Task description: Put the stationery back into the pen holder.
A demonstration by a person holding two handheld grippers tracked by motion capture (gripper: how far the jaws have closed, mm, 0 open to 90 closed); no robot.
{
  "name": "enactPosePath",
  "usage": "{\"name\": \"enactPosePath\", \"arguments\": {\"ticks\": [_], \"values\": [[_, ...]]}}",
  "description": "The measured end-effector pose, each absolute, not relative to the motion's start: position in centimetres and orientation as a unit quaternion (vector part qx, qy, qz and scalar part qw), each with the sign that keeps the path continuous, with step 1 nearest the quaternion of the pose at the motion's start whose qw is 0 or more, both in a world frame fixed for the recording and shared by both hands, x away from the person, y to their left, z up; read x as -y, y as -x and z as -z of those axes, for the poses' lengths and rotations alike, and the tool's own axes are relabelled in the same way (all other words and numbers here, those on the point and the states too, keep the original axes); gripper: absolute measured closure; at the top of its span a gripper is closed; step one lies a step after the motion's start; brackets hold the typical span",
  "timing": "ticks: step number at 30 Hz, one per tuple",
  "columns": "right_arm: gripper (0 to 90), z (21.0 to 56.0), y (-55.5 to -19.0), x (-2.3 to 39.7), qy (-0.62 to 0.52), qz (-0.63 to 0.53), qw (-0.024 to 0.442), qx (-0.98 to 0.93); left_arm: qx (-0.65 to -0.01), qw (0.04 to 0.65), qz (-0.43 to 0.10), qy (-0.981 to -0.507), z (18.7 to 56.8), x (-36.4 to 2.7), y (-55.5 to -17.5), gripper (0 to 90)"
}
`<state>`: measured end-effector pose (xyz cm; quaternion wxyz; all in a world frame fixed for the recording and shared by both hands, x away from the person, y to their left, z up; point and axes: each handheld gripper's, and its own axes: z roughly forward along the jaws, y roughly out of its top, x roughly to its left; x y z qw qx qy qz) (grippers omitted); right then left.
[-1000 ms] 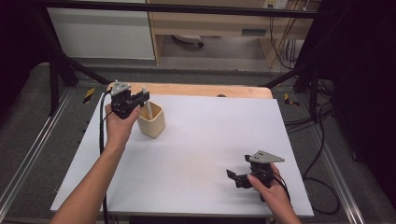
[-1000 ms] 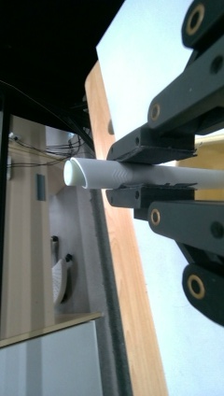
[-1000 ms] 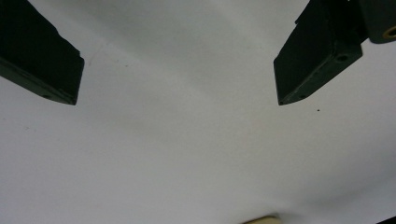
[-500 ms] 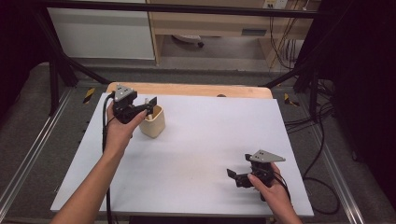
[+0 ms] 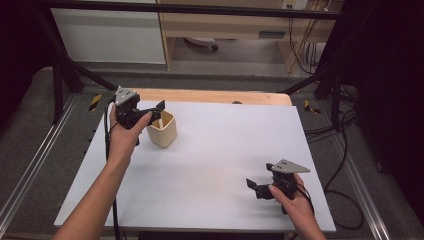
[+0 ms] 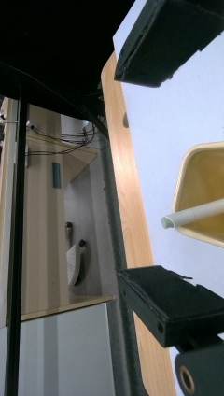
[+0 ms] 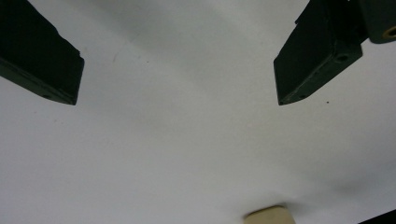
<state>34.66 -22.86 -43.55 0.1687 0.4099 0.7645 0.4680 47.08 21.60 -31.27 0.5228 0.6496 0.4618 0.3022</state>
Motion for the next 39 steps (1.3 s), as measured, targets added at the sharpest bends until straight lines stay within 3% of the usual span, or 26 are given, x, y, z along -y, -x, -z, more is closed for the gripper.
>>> {"name": "enactPosePath", "arguments": {"ticks": [39], "values": [[3.0, 42.6, -33.2, 24.9, -0.401, -0.457, 0.207, -0.766, -0.427, 0.552, -0.297, -0.652, 28.6, -23.8, -41.5, 4.0]]}}
